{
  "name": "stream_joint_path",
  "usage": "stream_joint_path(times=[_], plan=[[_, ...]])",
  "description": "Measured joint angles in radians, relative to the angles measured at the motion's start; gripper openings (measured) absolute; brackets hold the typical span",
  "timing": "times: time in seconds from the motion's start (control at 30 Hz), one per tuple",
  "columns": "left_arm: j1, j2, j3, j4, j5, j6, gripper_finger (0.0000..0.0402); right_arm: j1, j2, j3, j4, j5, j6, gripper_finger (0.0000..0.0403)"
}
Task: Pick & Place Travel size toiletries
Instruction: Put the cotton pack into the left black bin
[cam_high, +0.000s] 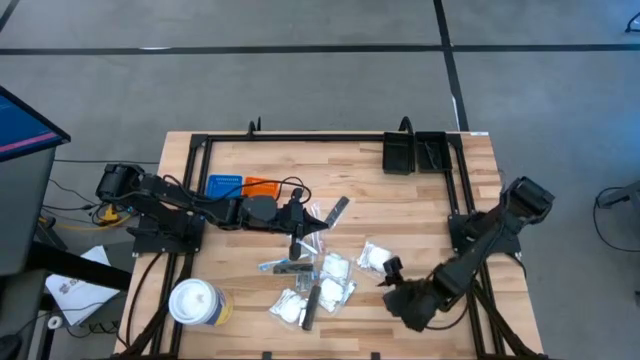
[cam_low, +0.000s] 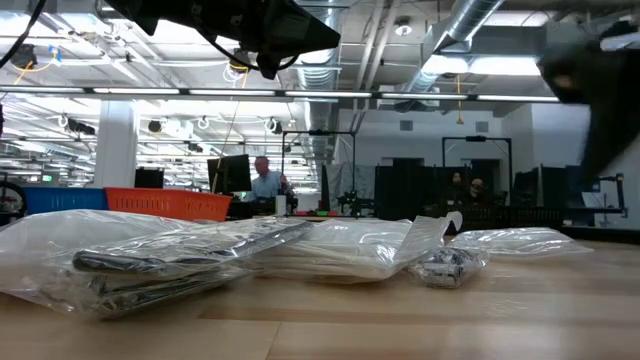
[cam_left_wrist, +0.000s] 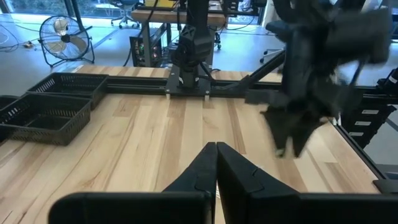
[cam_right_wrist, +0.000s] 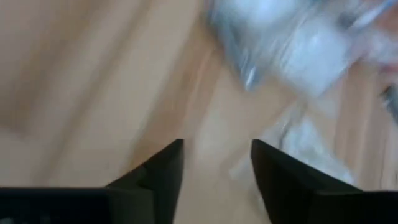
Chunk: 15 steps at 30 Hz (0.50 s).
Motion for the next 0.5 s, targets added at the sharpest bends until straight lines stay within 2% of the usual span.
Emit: stream_joint_path(times=[0.2, 0.33, 0.5], plan=[[0.0, 0.0, 0.0, 0.0, -0.001, 0.0, 0.0002, 0.007, 0.159, 0.058, -0.094, 0.178, -0.01, 0.0247], [0.0, 0.0, 0.0, 0.0, -0.002, 0.0, 0.0002, 0.001, 0.256, 0.156, -0.217, 0.214, -0.041, 0.0254], [0.0, 0.0, 0.0, 0.0, -0.002, 0.001, 0.0002, -0.019, 0.337, 0.228, -0.347, 0.235, 0.016, 0.0254]])
